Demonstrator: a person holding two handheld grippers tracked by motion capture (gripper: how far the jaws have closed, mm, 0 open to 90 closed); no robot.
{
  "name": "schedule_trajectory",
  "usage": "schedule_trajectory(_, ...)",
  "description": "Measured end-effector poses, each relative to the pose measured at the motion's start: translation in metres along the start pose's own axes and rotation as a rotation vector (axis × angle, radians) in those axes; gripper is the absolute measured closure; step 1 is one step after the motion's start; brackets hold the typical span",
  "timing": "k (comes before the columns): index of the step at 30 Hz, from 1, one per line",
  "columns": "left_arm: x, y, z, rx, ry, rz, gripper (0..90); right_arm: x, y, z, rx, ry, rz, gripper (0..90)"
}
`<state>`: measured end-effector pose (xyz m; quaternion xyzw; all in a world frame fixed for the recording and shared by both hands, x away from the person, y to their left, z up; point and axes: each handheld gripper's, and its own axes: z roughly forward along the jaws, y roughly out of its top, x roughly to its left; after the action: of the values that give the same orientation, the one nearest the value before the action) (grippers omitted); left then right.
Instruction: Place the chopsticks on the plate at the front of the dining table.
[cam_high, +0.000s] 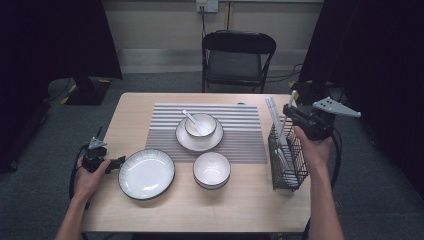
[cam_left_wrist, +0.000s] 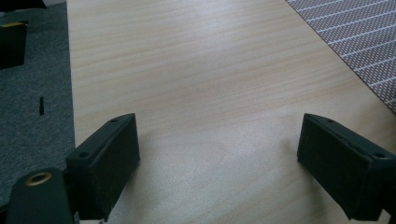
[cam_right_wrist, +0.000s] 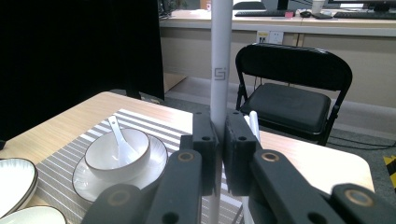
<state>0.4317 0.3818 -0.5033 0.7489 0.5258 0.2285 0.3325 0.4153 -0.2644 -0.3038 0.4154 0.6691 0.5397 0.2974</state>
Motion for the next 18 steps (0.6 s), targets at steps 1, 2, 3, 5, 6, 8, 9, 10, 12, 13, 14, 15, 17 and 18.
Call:
schedule_trajectory(1,0.000,0.000,0.000,0.000,0.000,0.001,12.4,0.000,0.001,0.000,0.000,-0.004,-0.001,85.2)
schedule_trajectory(2,0.000,0.000,0.000,0.000,0.000,0.001,12.4,0.001,0.002,0.000,-0.001,-0.003,-0.003,85.2)
schedule_trajectory(3,0.000,0.000,0.000,0.000,0.000,0.001,12.4,0.001,0.003,-0.001,-0.009,-0.004,-0.004,85.2)
schedule_trajectory(5,0.000,0.000,0.000,0.000,0.000,-0.001,12.4,0.001,0.005,-0.002,-0.015,-0.006,-0.007,85.3)
schedule_trajectory(6,0.000,0.000,0.000,0.000,0.000,0.000,12.4,0.001,0.006,-0.003,-0.019,-0.006,-0.005,85.2)
schedule_trajectory(8,0.000,0.000,0.000,0.000,0.000,0.001,12.3,0.002,0.008,-0.004,-0.022,-0.011,-0.007,85.2)
schedule_trajectory(9,0.000,0.000,0.000,0.000,0.000,0.001,12.4,0.002,0.008,-0.004,-0.028,-0.016,-0.010,85.3)
schedule_trajectory(10,0.000,0.000,0.000,0.001,0.000,0.001,12.3,0.002,0.009,-0.004,-0.026,-0.014,-0.009,85.2)
schedule_trajectory(12,0.000,0.000,0.000,0.000,0.000,0.000,12.4,0.002,0.011,-0.005,-0.029,-0.013,-0.008,85.2)
schedule_trajectory(13,0.000,0.000,0.000,0.000,0.000,0.000,12.4,0.002,0.011,-0.005,-0.030,-0.015,-0.008,85.2)
schedule_trajectory(14,0.000,0.000,0.000,0.000,0.000,0.000,12.4,0.002,0.012,-0.006,-0.033,-0.014,-0.010,85.2)
schedule_trajectory(15,0.000,0.000,0.000,0.000,-0.001,0.000,12.3,0.002,0.013,-0.006,-0.035,-0.021,-0.012,85.2)
schedule_trajectory(17,0.000,0.000,0.000,0.000,0.000,-0.002,12.4,0.003,0.016,-0.007,-0.038,-0.030,-0.018,85.3)
schedule_trajectory(18,0.000,0.000,0.000,0.000,0.000,-0.002,12.4,0.003,0.017,-0.008,-0.039,-0.034,-0.023,85.2)
